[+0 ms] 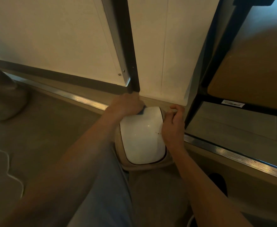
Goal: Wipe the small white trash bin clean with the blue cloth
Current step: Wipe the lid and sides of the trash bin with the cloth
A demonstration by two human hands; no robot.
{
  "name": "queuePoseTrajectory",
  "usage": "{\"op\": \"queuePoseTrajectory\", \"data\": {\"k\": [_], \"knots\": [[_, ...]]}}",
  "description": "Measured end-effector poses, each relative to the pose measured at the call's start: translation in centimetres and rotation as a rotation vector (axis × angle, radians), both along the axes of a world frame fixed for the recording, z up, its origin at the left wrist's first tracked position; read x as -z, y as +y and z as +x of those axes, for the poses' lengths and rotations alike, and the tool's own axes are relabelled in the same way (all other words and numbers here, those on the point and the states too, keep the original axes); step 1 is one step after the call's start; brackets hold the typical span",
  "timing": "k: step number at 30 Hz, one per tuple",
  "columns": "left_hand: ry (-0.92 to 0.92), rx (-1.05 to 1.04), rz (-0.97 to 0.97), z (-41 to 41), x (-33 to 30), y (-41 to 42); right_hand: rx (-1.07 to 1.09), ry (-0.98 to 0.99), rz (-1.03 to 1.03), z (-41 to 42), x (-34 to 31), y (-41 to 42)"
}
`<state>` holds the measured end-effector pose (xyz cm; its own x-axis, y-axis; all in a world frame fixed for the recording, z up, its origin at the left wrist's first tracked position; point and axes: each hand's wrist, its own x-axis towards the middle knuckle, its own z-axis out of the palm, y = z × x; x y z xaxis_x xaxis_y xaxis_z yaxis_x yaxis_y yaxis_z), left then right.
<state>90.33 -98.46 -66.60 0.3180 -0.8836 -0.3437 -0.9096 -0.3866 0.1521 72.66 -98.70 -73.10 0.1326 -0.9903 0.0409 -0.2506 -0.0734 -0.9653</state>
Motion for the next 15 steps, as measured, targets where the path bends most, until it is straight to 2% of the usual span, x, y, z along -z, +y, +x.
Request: {"op": "queuePoseTrajectory", "data": {"k": [3, 6, 9, 12, 15], "knots": [[-0.023, 0.025, -0.055, -4.7, -0.3, -2.7, 0.001, -0.035, -0.010, -0.2, -0.1, 0.1], [0.143, 0.171, -0.242, -6.5, -0.1, -1.5, 0.004, -0.071, 0.019, -0.3, -0.2, 0.1], [0.312, 0.262, -0.384, -3.3, 0.1, 2.1, 0.024, -0.066, 0.014, -0.3, -0.2, 0.1], [0.351, 0.166, -0.403, 1.2, 0.2, 5.5, 0.031, -0.025, 0.023, -0.1, -0.1, 0.0], [0.328, 0.001, -0.306, 3.9, 0.4, 6.0, 0.043, -0.003, 0.024, -0.1, -0.1, 0.0]]}}
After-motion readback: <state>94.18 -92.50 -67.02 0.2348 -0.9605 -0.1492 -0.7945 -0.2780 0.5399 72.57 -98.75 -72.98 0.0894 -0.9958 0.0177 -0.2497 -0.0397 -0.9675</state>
